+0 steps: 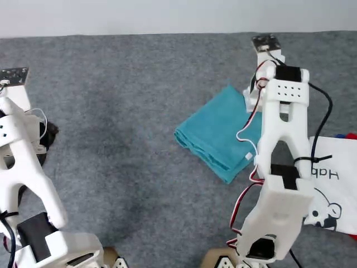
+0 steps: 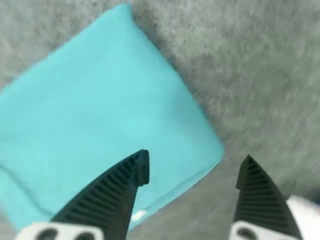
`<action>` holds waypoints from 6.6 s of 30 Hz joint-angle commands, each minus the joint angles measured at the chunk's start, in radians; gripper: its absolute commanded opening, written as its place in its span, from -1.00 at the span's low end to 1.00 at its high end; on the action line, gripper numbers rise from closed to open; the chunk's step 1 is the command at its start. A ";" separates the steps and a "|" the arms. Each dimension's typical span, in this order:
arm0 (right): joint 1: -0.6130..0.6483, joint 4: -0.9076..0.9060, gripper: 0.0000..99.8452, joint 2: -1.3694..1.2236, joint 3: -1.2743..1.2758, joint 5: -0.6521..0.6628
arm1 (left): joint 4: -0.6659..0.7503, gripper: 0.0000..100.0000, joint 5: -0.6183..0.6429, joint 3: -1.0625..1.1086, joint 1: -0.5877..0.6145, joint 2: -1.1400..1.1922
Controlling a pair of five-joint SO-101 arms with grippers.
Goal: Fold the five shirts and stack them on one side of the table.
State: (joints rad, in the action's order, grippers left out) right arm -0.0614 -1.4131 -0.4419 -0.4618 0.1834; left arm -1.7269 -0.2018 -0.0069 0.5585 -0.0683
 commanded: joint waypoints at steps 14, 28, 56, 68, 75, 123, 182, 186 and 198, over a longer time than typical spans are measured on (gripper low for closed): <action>0.122 -0.180 -0.23 0.065 -0.026 -0.835 | -0.028 -0.97 0.008 -0.007 -0.002 -0.046; 0.176 -0.015 -0.06 -0.185 -0.028 -0.913 | -0.028 -0.97 0.008 -0.005 -0.002 -0.046; 0.173 -0.042 -0.91 -0.400 -0.031 -0.867 | -0.028 -0.97 0.006 -0.005 0.000 -0.044; 0.157 -0.309 -0.98 -0.211 -0.187 -0.709 | -0.028 -0.97 0.005 -0.005 0.002 -0.046; 0.059 -0.383 -0.98 -0.038 -0.149 -0.466 | -0.028 -0.97 0.006 -0.005 0.005 -0.046; -0.806 -0.159 -0.98 0.196 0.117 0.503 | -0.028 -0.97 0.009 -0.005 0.000 -0.046; -0.849 -0.349 -0.98 0.081 -0.219 0.580 | -0.028 -0.98 0.008 0.059 -0.074 -0.135; -0.785 -0.374 -0.98 0.136 -0.221 0.572 | -0.028 -0.98 0.008 0.059 -0.075 -0.135; -0.564 -0.160 -0.98 -0.130 -0.212 0.399 | -0.028 -0.98 0.009 0.061 -0.075 -0.135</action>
State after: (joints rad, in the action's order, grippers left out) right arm -0.6475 -1.6448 -0.5201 -0.6368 0.6160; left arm -1.7269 -0.2018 0.0560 0.4895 -0.1557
